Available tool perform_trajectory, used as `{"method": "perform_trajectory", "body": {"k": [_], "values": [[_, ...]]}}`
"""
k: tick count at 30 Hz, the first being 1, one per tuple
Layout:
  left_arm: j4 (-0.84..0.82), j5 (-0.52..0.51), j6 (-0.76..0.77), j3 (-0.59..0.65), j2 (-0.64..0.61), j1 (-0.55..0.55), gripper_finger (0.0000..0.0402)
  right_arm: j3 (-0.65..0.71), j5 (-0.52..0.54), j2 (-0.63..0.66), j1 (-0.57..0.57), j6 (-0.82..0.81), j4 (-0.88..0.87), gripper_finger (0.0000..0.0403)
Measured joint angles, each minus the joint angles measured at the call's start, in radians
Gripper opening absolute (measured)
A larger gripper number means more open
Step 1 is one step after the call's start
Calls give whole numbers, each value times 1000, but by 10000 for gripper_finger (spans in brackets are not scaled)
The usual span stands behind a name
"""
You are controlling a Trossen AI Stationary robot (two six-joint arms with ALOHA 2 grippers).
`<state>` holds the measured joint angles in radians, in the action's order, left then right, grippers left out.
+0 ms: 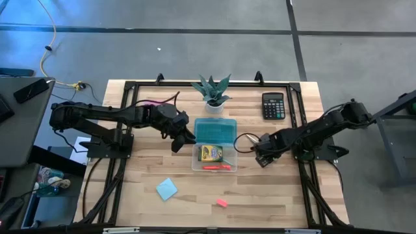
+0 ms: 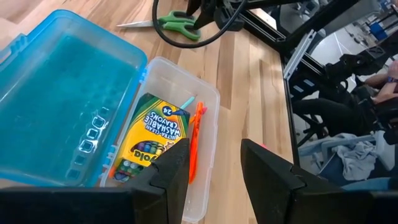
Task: Pack school essentials
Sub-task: Put the green scissors into the supply box
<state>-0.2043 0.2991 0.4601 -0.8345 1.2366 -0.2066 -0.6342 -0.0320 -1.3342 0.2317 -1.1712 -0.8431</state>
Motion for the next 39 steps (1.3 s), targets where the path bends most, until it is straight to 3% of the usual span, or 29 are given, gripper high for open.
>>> {"method": "perform_trajectory", "body": {"k": [13,23,39], "values": [[0,-53,28,0,0,-1,131,95,-2,4,-5,-30,98,154],[-26,-23,70,0,0,-19,131,108,6,5,-5,-47,94,40],[-258,-53,8,0,-239,-122,131,7,9,96,-2,-21,95,39]]}}
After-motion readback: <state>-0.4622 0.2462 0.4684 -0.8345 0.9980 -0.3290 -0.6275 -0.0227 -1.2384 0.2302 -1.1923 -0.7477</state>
